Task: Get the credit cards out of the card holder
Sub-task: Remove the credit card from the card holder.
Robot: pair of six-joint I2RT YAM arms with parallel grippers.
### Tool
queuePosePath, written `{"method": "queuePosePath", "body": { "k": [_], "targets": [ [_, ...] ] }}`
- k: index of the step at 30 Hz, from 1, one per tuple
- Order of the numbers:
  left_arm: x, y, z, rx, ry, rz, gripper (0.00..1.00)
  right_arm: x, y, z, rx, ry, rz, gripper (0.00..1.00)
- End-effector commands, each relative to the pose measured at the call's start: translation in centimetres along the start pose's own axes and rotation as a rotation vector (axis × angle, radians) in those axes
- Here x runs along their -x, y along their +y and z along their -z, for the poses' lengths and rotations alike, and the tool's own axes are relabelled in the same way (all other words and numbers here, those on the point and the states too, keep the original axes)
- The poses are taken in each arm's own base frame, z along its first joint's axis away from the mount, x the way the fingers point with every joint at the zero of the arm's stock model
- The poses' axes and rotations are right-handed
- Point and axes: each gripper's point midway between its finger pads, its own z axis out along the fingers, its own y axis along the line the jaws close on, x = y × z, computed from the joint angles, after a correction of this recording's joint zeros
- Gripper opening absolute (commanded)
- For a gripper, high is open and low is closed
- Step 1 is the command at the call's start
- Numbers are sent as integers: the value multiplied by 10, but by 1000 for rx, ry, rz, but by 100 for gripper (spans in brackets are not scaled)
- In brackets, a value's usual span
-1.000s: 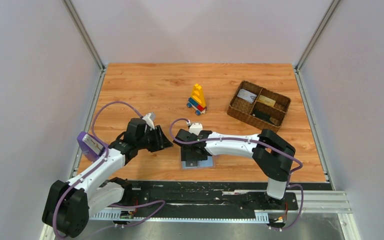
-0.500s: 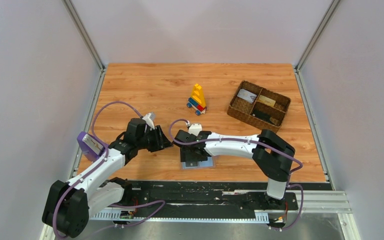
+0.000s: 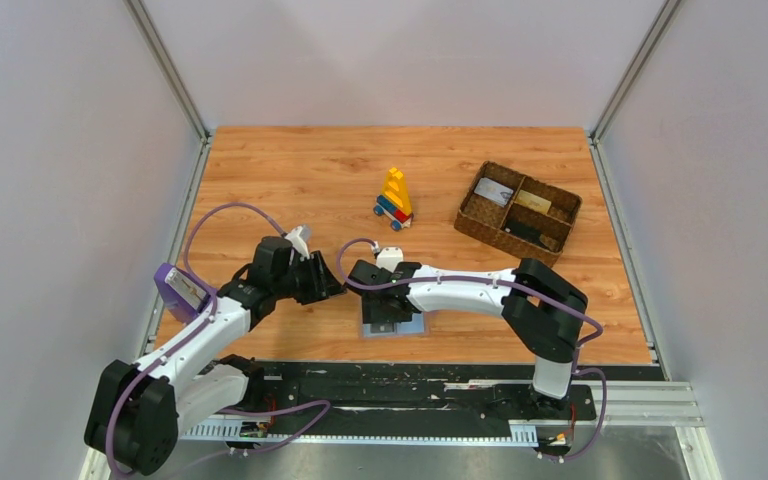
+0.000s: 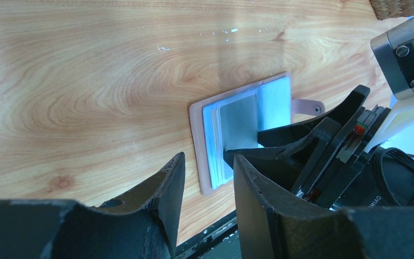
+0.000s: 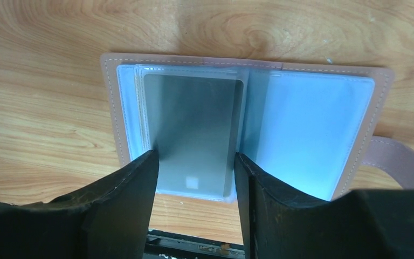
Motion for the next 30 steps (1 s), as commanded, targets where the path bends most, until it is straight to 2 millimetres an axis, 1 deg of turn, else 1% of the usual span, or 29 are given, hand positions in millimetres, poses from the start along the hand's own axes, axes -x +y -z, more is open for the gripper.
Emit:
{"method": "queuePosePath", "body": {
  "k": [1, 8, 11, 14, 16, 21, 30],
  "targets": [
    [0, -7, -3, -45, 9, -29, 47, 11, 4, 7, 23, -52, -11, 49],
    [-6, -14, -11, -98, 67, -18, 45, 14, 2, 8, 43, -69, -17, 48],
    [-5, -13, -12, -91, 70, -14, 45, 18, 4, 13, 57, -76, -18, 57],
    [-3, -11, -11, -76, 53, -11, 45, 21, 10, 21, 87, -80, -23, 60],
    [0, -11, -9, -67, 38, -13, 45, 21, 13, 23, 99, -73, -28, 61],
    [2, -9, -5, -49, 20, -20, 45, 13, 17, 18, 97, -39, -29, 65],
    [-3, -5, -4, -45, 24, -20, 45, 1, 19, 5, 68, -3, -18, 65]
  ]
}}
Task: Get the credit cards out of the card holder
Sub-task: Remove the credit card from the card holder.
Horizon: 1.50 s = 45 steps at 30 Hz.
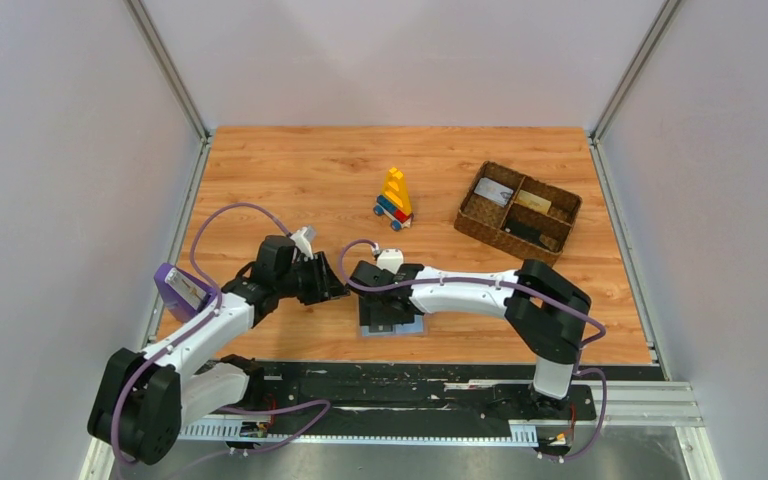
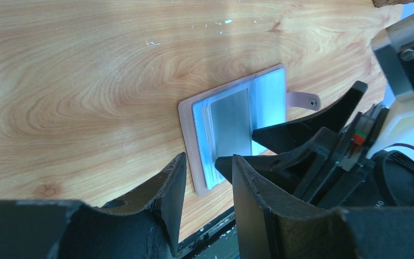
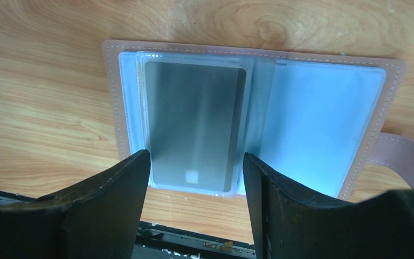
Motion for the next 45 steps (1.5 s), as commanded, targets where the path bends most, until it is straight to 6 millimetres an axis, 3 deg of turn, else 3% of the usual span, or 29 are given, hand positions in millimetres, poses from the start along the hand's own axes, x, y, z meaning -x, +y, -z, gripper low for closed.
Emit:
{"method": "queuePosePath", "body": {
  "k": [1, 11, 19, 26, 38, 45],
  "targets": [
    [3, -2, 4, -9, -27, -25, 45, 1, 14, -2, 17, -4, -6, 66],
    [3, -3, 3, -15, -29, -24, 45, -5, 4, -10, -38, 9, 5, 66],
    [2, -3, 2, -19, -24, -24, 45, 1, 8, -3, 0, -22, -1, 54],
    [0, -8, 0, -54, -4, -35, 45, 7, 12, 5, 56, -49, -16, 53],
    [0, -28, -10, -188, 39, -29, 37, 14, 18, 16, 166, -94, -34, 53],
    [-4, -30, -17, -215, 66, -9, 32, 20, 24, 27, 293, -113, -65, 53]
  ]
}}
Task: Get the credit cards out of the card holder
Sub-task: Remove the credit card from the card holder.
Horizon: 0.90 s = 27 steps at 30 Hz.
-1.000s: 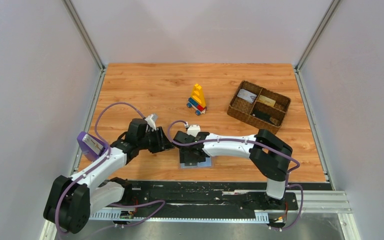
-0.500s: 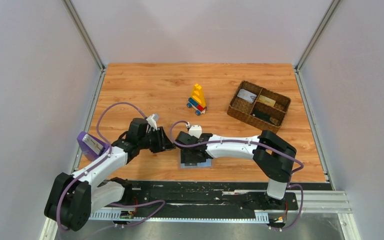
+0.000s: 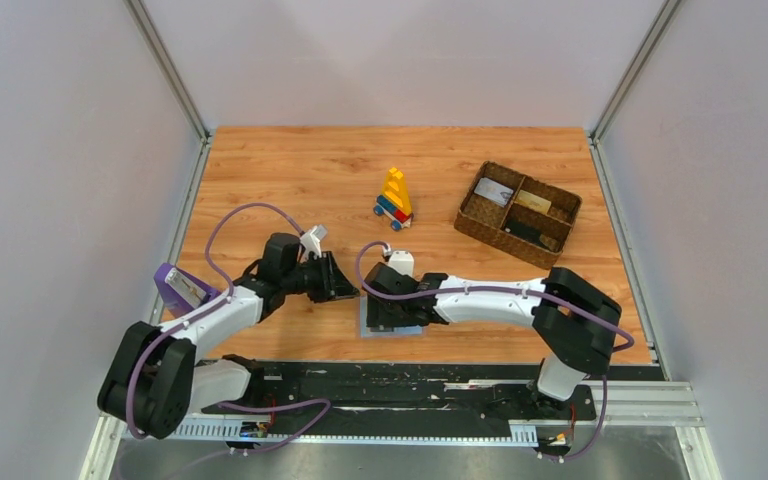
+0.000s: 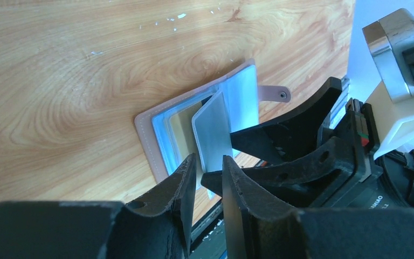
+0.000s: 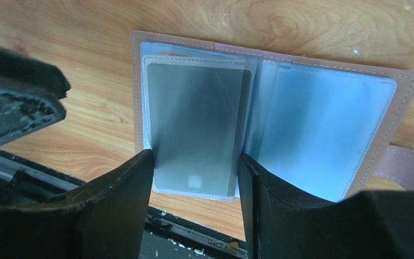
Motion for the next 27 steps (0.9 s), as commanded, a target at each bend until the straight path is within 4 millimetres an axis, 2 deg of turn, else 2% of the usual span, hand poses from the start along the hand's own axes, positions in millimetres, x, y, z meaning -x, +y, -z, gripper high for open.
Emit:
{"method": "queuePosePath", "body": {
  "k": [1, 11, 19, 27],
  "targets": [
    [4, -11, -5, -70, -2, -14, 31, 22, 27, 18, 177, -68, -38, 53],
    [-2, -5, -17, -72, 46, 12, 21, 27, 30, 26, 275, -73, -69, 53],
    [-8, -2, -29, -66, 92, 22, 19, 28, 31, 27, 299, -64, -74, 53],
    [-10, 3, -32, -37, 100, 22, 20, 30, 29, 31, 327, -64, -95, 55]
  ]
}}
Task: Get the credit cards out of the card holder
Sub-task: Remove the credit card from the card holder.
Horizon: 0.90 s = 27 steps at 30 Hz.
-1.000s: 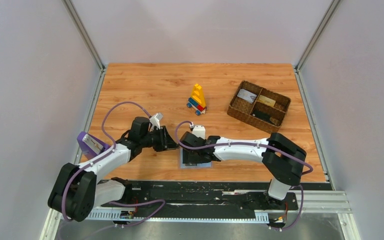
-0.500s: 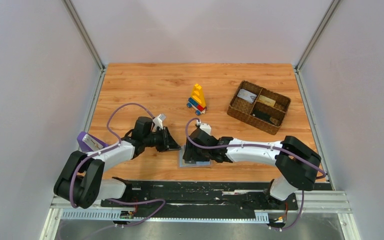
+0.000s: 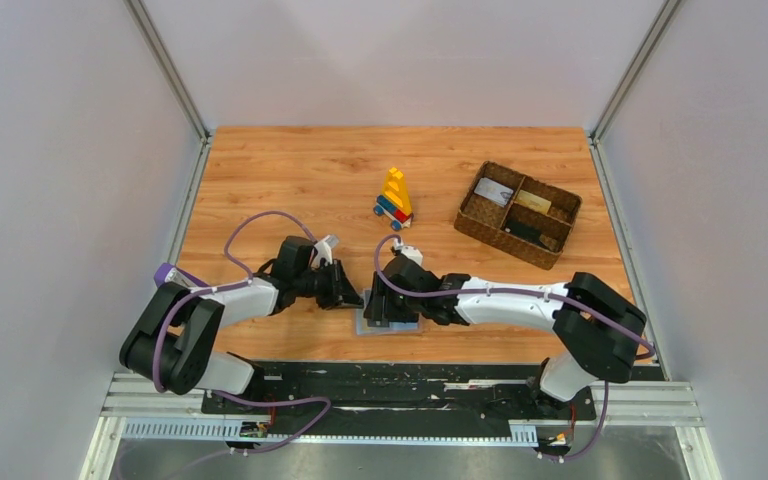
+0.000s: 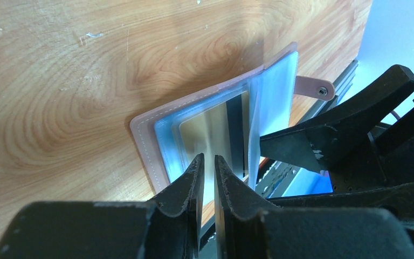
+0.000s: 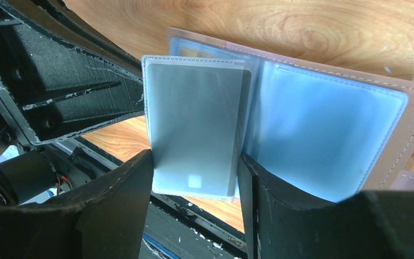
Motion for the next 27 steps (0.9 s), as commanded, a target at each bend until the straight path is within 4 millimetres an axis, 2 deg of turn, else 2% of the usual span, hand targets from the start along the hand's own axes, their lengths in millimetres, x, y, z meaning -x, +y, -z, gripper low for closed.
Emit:
{"method": "queuePosePath", "body": {
  "k": [1, 5, 11, 23, 27],
  "targets": [
    [16, -13, 0, -20, -38, -47, 20, 16, 20, 14, 104, -53, -17, 55],
    [16, -12, 0, -19, -38, -52, 21, 13, 22, 16, 144, -35, -32, 55],
    [14, -23, -3, -72, -30, -59, 21, 11, 23, 17, 178, -20, -44, 55],
    [7, -49, -6, -162, 2, -78, 21, 12, 14, 19, 124, -20, -47, 67],
    [6, -50, -7, -163, 3, -82, 21, 14, 13, 21, 111, -27, -40, 64]
  ]
}}
